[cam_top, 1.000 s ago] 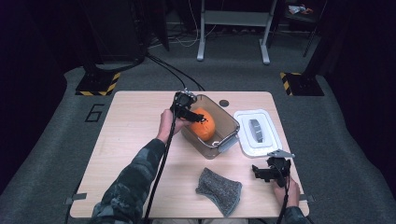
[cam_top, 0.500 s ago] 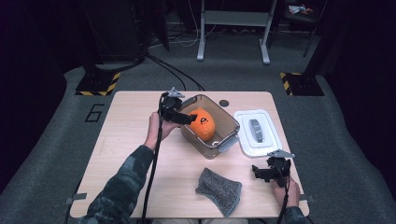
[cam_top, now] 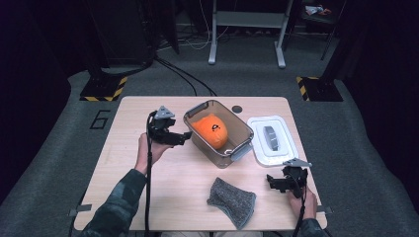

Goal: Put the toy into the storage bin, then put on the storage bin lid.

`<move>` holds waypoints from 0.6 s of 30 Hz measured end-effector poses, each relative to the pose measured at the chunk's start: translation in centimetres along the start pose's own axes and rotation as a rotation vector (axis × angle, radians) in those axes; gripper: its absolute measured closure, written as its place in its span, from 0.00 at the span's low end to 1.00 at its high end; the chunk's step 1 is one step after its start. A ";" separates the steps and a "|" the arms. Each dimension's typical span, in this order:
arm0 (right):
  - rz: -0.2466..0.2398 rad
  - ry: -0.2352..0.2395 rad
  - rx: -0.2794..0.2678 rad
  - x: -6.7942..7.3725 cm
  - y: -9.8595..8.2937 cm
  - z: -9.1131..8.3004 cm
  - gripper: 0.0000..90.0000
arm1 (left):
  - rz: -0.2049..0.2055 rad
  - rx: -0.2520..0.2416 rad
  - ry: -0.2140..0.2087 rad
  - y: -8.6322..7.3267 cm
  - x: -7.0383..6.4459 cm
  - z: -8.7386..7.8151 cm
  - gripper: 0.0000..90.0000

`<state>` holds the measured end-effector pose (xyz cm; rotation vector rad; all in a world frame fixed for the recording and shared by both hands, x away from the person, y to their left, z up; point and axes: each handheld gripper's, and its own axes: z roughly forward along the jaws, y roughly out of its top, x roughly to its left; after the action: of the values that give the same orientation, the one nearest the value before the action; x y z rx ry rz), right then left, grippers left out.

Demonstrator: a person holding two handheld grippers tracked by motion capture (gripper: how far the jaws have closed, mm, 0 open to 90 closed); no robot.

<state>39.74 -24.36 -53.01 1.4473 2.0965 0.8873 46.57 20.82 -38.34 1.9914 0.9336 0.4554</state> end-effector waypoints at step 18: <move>-0.001 0.000 0.000 0.0 0.0 0.0 0.00 | -0.055 0.076 0.103 -7.6 2.4 -0.5 0.10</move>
<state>39.75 -24.37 -53.00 1.4464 2.0973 0.8866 44.48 25.56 -44.39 2.0209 1.0813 0.5020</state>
